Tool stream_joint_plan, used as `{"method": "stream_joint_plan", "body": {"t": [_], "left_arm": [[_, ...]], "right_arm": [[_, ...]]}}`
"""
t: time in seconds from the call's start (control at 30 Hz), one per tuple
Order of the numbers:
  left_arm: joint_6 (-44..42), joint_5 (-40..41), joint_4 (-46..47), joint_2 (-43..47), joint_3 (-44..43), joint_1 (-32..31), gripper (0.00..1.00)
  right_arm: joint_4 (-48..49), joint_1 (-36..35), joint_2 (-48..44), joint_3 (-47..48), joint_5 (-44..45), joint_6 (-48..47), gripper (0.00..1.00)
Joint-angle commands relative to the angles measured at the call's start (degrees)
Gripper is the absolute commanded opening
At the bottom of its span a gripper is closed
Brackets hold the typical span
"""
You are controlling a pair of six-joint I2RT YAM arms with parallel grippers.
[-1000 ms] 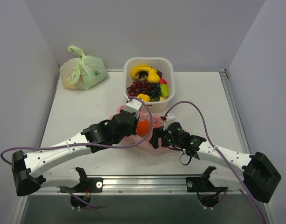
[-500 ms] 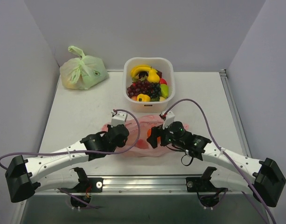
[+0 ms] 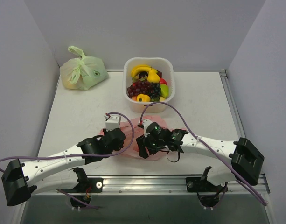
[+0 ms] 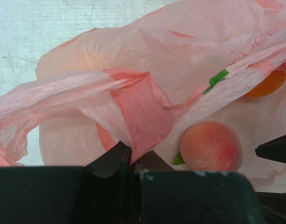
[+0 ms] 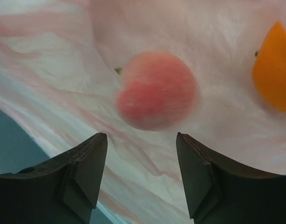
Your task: Untie the knot of the plastic bag and take out the fruit
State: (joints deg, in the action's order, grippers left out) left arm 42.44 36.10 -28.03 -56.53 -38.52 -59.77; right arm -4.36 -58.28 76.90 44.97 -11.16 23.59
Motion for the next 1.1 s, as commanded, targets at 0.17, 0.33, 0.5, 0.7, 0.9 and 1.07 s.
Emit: {"method": "stream_joint_plan", "body": {"t": [0.17,0.33,0.5,0.7,0.9,1.07], "left_arm": [[3.35,0.38,4.64,-0.69,1.43,0.44,0.0],[5.55,-1.72,7.9,0.02,3.62,0.53,0.0],[8.63,-1.82,8.87,1.16,5.74,0.62,0.0],[9.6,-1.64,9.4,3.18,7.14,0.62,0.0],[10.04,-1.47,9.4,4.41,7.85,0.88,0.0],[9.69,-1.73,9.92,4.85,8.2,0.97,0.0]], "right_arm": [[-18.93,-3.33,7.82,11.01,6.32,-2.5,0.61],[-17.36,-3.68,5.72,11.46,9.48,-0.57,0.66],[-8.4,-3.59,1.59,9.53,13.79,4.43,0.75],[-3.02,-3.07,5.62,8.73,14.76,9.27,0.8],[-3.81,-2.98,13.0,9.96,13.01,10.94,0.84],[-6.18,-2.63,15.81,12.07,12.39,11.47,0.91]]}}
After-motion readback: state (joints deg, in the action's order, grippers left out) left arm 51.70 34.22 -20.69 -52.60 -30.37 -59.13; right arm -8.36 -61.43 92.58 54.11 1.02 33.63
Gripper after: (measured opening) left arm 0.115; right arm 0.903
